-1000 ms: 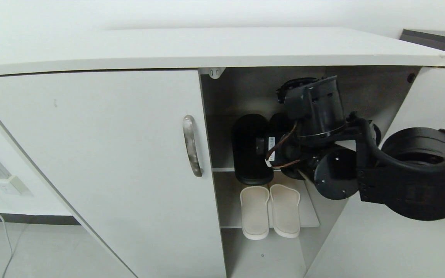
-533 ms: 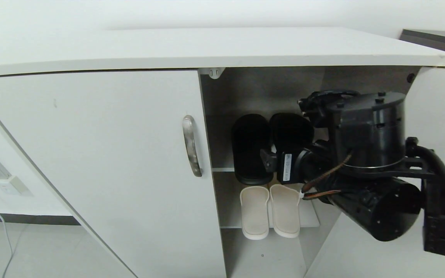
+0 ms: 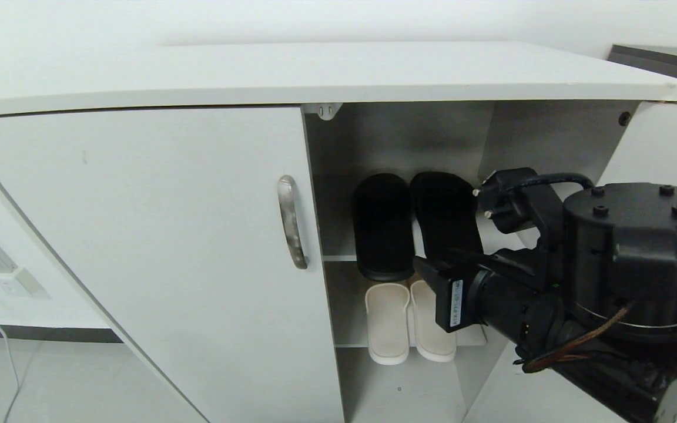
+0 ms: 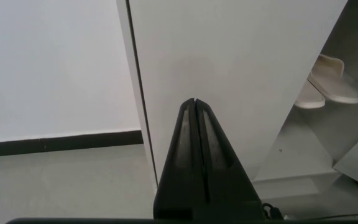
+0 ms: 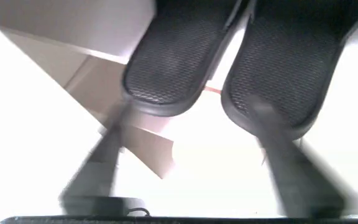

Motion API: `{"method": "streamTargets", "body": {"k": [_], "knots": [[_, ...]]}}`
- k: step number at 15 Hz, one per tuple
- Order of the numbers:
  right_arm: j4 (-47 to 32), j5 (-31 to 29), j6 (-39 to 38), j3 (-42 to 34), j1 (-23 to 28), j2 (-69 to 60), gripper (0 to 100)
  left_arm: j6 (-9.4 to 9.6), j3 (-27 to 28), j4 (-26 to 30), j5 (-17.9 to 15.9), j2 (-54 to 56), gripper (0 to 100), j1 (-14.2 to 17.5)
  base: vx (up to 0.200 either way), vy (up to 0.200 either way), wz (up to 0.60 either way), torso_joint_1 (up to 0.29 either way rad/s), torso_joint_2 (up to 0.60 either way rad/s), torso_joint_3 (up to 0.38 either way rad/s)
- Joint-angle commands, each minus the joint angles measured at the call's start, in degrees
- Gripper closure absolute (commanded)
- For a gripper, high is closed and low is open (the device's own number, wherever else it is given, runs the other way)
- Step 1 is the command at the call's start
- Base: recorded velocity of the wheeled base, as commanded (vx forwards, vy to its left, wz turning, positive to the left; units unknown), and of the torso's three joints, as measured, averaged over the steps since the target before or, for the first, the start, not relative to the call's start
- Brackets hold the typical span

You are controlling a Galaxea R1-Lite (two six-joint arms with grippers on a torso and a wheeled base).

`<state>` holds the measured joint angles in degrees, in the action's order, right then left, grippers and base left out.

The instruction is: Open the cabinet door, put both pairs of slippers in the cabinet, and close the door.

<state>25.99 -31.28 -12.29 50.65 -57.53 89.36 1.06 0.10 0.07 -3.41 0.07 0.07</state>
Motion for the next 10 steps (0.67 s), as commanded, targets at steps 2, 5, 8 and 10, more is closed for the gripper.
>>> {"method": "streamTargets", "body": {"k": [2,5,8,10], "knots": [[0.1,0.0,0.0,-0.7,-0.4,0.2,100,-0.01,0.0,0.0,0.0,-0.1,100,0.0,0.0,0.0,0.0,0.0,0.0,0.0],[0.1,0.0,0.1,-0.9,-0.8,0.5,100,-0.01,0.0,0.0,-0.1,-0.1,100,0.0,0.0,0.0,0.0,0.0,0.0,0.0],[0.2,-0.1,0.0,-0.9,-0.8,1.1,100,-0.01,0.0,0.0,-0.1,-0.1,100,0.0,0.0,0.0,0.0,0.0,0.0,0.0],[0.2,-0.1,0.0,-1.0,-0.8,1.1,100,-0.01,0.0,0.0,-0.1,-0.1,100,0.0,-0.2,0.0,0.0,0.005,0.0,0.0]]}}
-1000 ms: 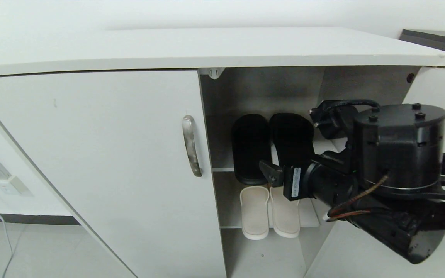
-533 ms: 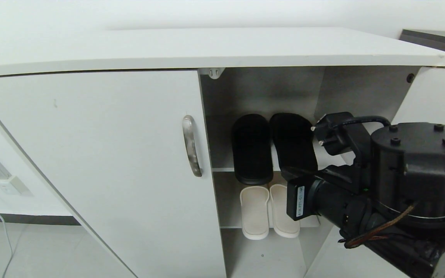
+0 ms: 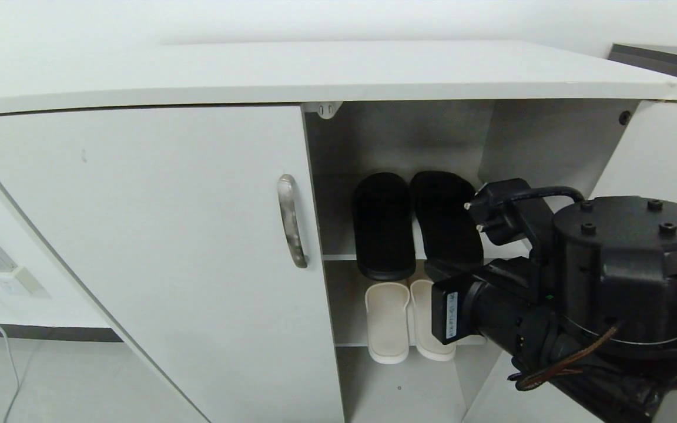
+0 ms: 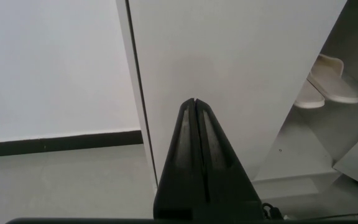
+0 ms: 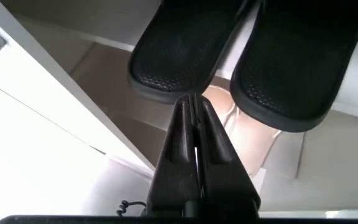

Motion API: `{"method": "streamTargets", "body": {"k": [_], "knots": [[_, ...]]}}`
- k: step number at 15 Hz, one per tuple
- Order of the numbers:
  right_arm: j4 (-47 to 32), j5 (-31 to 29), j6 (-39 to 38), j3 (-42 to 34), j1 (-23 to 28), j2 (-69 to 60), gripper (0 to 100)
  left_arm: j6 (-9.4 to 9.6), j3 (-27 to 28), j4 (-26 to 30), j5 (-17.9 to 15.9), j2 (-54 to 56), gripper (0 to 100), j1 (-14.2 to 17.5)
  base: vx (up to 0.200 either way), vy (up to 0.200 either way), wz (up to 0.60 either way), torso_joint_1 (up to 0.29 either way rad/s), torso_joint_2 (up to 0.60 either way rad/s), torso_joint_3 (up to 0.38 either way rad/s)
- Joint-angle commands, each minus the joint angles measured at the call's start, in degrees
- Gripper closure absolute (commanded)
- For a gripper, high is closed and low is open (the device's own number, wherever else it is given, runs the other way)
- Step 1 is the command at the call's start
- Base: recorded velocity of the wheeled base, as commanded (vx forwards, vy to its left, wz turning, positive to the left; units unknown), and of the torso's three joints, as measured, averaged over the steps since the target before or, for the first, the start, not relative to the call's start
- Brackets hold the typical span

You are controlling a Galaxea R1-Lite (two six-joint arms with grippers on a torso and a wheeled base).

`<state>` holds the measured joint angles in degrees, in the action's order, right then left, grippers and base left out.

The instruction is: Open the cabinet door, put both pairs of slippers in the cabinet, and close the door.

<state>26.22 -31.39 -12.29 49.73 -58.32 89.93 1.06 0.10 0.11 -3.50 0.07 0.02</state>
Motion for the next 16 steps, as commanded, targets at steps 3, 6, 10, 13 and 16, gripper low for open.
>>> {"method": "streamTargets", "body": {"k": [3,6,10,13,16], "knots": [[0.0,0.0,0.0,-0.2,0.0,0.7,100,-0.01,0.0,0.0,0.0,-0.1,100,0.1,-0.2,0.0,0.0,0.001,0.0,0.001],[0.0,0.0,0.0,-0.5,0.0,0.7,100,-0.01,0.0,0.0,0.0,-0.1,100,0.1,-0.2,0.0,0.0,0.004,0.0,0.001],[-0.1,0.0,0.2,-1.3,0.0,0.8,100,-0.01,0.0,0.0,0.0,-0.1,100,0.1,-0.2,0.0,0.0,0.004,0.0,0.004],[0.1,0.2,1.0,-2.9,0.0,0.6,100,-0.09,0.0,0.0,0.0,-0.1,100,0.1,-0.2,0.0,0.0,0.001,0.0,0.002],[0.1,0.3,1.0,-3.4,0.8,1.0,100,-0.09,0.0,0.0,0.0,-0.1,100,0.1,-0.2,0.0,0.0,0.001,0.0,0.001]]}}
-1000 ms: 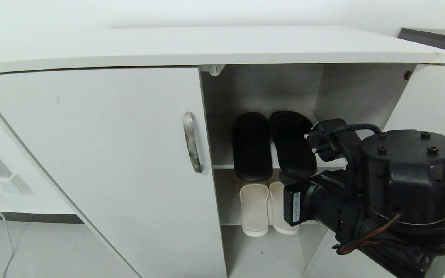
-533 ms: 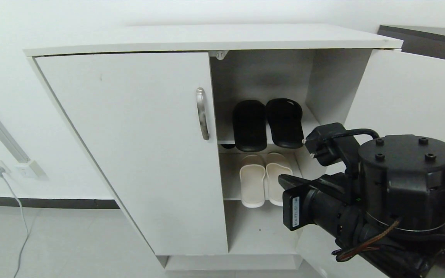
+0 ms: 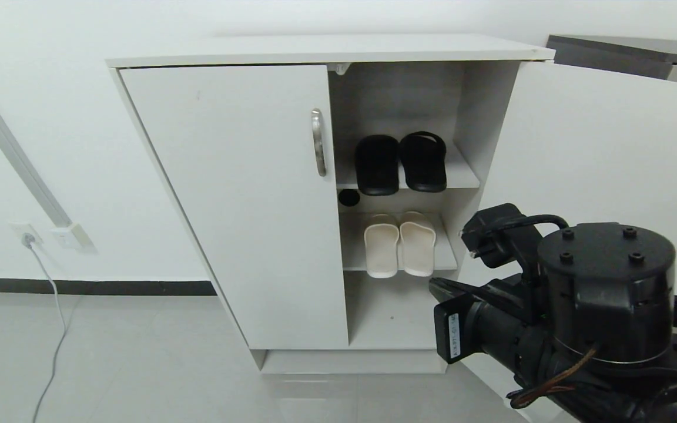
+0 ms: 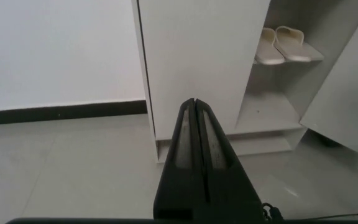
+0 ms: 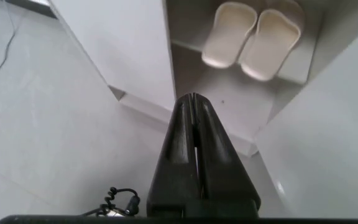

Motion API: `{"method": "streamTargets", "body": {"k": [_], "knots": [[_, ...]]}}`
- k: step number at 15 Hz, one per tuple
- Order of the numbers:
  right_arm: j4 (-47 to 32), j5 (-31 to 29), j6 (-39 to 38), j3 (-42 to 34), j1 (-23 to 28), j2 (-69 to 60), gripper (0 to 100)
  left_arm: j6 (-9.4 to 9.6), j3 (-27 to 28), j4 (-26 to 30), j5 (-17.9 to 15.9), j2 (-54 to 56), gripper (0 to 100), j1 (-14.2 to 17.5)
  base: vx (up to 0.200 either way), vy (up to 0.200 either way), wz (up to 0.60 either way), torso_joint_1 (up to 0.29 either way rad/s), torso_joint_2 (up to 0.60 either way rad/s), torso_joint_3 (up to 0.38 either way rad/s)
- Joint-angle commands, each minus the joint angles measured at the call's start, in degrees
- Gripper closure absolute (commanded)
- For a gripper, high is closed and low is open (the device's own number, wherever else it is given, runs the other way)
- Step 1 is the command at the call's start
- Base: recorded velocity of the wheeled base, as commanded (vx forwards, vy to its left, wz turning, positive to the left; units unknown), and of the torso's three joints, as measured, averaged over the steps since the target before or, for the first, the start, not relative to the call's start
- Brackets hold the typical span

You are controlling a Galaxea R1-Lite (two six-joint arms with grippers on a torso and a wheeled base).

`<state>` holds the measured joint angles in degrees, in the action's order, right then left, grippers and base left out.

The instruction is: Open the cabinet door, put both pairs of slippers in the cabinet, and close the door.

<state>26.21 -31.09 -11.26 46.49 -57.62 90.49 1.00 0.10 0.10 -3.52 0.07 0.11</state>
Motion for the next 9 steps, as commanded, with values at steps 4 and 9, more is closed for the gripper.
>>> {"method": "streamTargets", "body": {"k": [4,9], "knots": [[0.2,0.0,0.4,-0.6,0.2,0.7,100,-0.03,0.0,0.0,0.0,-0.1,100,0.0,-0.1,0.0,0.0,0.001,0.0,0.002],[0.2,-0.1,0.5,-0.6,0.3,0.7,100,-0.03,0.0,0.0,0.0,-0.1,100,0.0,0.0,0.0,0.0,0.0,0.0,0.0]]}}
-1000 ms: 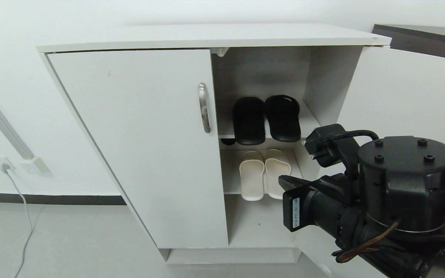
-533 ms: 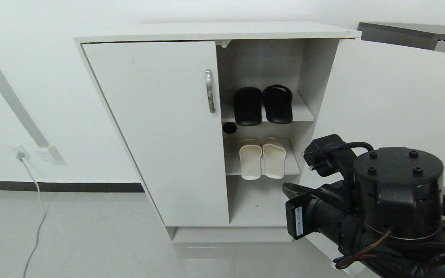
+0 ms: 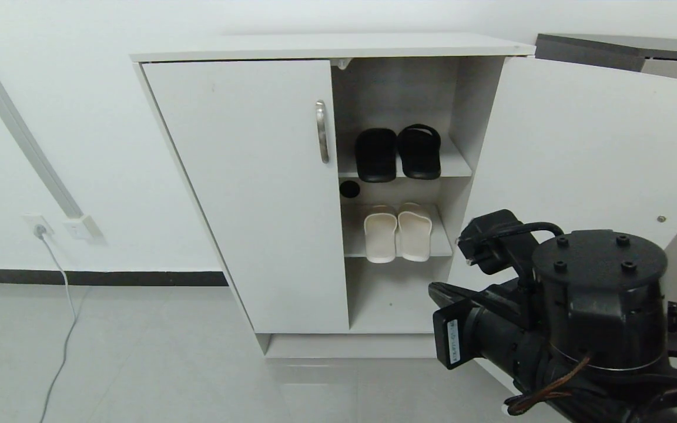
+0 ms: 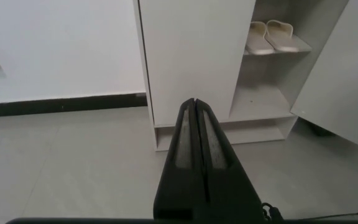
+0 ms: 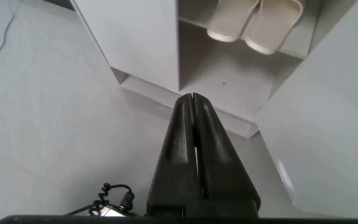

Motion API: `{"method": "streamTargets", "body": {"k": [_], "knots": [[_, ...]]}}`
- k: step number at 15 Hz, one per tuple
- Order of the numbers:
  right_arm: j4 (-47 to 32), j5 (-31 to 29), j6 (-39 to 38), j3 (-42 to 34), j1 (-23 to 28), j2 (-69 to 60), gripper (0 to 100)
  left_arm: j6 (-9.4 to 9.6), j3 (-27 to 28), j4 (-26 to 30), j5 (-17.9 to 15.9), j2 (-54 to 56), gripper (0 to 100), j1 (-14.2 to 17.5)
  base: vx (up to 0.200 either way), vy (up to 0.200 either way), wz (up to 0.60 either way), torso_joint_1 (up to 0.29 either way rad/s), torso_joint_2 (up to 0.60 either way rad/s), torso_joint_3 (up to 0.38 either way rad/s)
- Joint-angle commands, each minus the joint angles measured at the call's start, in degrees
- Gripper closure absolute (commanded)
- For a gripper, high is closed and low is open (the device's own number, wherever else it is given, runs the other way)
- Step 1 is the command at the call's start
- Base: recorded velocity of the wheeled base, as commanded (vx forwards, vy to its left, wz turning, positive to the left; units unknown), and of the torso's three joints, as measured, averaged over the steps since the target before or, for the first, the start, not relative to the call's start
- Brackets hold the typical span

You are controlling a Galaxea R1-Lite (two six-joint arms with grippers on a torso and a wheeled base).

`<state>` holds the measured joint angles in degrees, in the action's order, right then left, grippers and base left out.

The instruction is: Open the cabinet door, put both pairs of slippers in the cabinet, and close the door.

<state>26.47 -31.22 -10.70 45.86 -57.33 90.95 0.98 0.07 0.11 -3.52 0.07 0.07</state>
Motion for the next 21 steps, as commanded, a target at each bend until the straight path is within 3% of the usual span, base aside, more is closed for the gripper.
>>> {"method": "streamTargets", "body": {"k": [1,5,9,21], "knots": [[0.1,-0.1,0.1,0.0,0.0,0.2,100,-0.01,0.0,0.0,0.0,-0.1,100,0.0,0.0,0.0,0.0,0.0,0.0,0.0],[0.0,-0.2,0.2,0.1,0.0,0.6,100,-0.01,0.0,0.0,0.0,-0.1,100,0.0,0.0,0.0,0.0,0.0,0.0,0.0],[-0.1,-0.2,0.2,0.2,0.0,0.6,100,-0.01,0.0,0.0,0.0,-0.1,100,0.0,0.0,0.0,0.0,0.01,-0.21,-0.31],[-0.2,-0.2,0.2,0.0,0.0,0.8,100,-0.01,0.0,0.0,0.0,-0.1,100,0.0,0.0,0.0,0.0,0.111,-0.48,-0.344]]}}
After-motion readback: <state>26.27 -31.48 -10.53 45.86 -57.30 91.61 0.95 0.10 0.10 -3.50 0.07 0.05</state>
